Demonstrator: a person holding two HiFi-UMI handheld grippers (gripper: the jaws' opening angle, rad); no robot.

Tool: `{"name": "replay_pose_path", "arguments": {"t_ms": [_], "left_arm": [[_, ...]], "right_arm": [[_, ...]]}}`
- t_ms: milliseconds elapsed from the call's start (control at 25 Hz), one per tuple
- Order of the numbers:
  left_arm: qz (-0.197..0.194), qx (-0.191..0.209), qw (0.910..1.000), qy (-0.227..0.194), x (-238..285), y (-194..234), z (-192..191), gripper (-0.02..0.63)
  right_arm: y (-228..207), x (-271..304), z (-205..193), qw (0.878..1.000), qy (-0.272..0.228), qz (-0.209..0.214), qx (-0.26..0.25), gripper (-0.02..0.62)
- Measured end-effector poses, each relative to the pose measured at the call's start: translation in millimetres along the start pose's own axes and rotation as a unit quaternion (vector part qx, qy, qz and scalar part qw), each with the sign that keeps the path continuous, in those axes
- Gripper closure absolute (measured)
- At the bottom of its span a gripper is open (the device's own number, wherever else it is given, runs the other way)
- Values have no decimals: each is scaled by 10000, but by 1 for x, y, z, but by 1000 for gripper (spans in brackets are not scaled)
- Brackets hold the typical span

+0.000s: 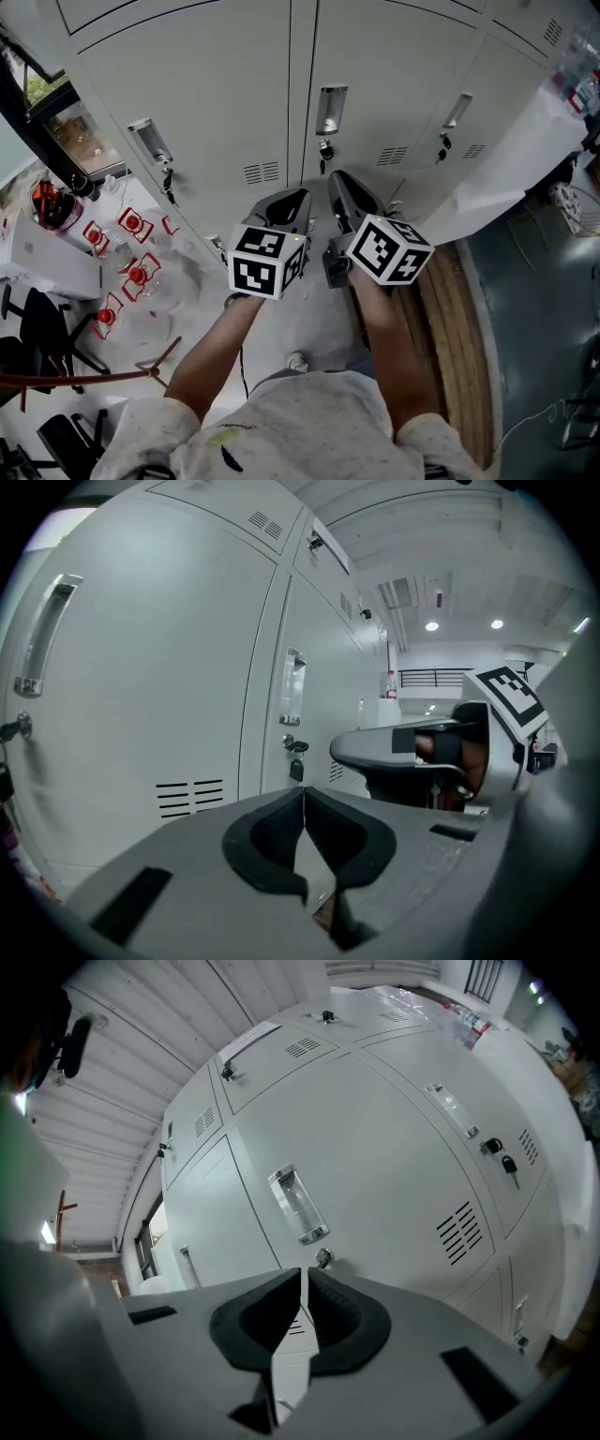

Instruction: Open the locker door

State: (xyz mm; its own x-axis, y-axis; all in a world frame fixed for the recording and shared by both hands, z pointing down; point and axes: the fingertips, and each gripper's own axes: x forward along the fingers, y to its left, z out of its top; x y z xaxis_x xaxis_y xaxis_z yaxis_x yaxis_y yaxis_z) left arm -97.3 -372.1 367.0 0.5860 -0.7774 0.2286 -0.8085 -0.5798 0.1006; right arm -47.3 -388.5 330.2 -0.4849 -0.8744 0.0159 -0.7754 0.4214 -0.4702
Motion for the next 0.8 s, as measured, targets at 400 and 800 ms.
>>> {"name": "replay_pose_path", "arguments": {"t_ms": [400, 800], "left_arm": [[247, 14, 9997, -2, 6, 8, 7, 600], [373, 27, 9992, 145, 8, 15, -3, 600]], "right_arm": [[-13, 21, 8, 9984, 4, 241, 509, 588], [-22, 37, 8, 9953, 46, 307, 920, 529]]}}
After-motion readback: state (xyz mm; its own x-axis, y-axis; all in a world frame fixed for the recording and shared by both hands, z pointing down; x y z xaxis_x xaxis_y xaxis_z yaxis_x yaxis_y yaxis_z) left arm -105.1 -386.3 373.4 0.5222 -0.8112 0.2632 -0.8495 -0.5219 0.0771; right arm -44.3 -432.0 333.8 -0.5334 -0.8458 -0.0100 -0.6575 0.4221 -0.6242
